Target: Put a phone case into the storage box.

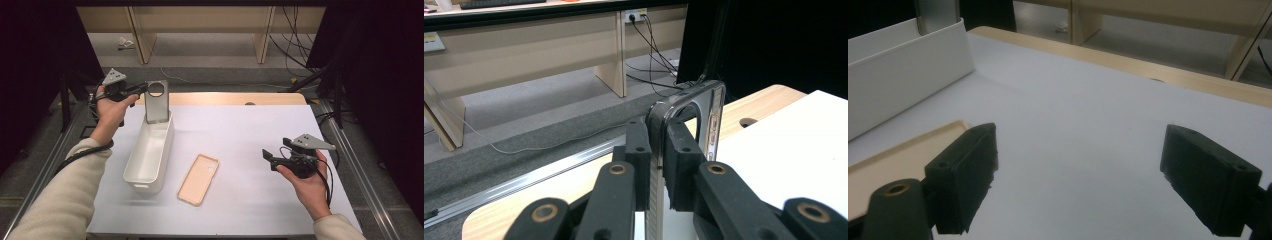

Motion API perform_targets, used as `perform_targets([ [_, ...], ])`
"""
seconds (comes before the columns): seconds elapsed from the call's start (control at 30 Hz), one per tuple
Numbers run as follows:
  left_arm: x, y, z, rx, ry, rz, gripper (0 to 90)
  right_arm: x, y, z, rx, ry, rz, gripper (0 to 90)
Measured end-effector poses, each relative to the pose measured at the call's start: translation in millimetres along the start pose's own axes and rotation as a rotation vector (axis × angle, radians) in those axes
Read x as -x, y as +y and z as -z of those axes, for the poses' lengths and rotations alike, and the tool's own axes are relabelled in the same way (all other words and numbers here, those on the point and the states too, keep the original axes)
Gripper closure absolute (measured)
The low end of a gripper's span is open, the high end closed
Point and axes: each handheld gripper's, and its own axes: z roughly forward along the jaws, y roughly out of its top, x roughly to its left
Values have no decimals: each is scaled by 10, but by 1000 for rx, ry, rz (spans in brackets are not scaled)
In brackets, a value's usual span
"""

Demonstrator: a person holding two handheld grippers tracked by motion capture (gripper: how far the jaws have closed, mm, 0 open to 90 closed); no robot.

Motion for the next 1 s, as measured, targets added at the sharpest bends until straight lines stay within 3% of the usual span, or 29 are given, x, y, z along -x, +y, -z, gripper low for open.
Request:
perform_targets([
  [1.0, -50, -74, -102, -23, 3, 13, 818, -2, -1, -5, 2, 7, -1, 162],
])
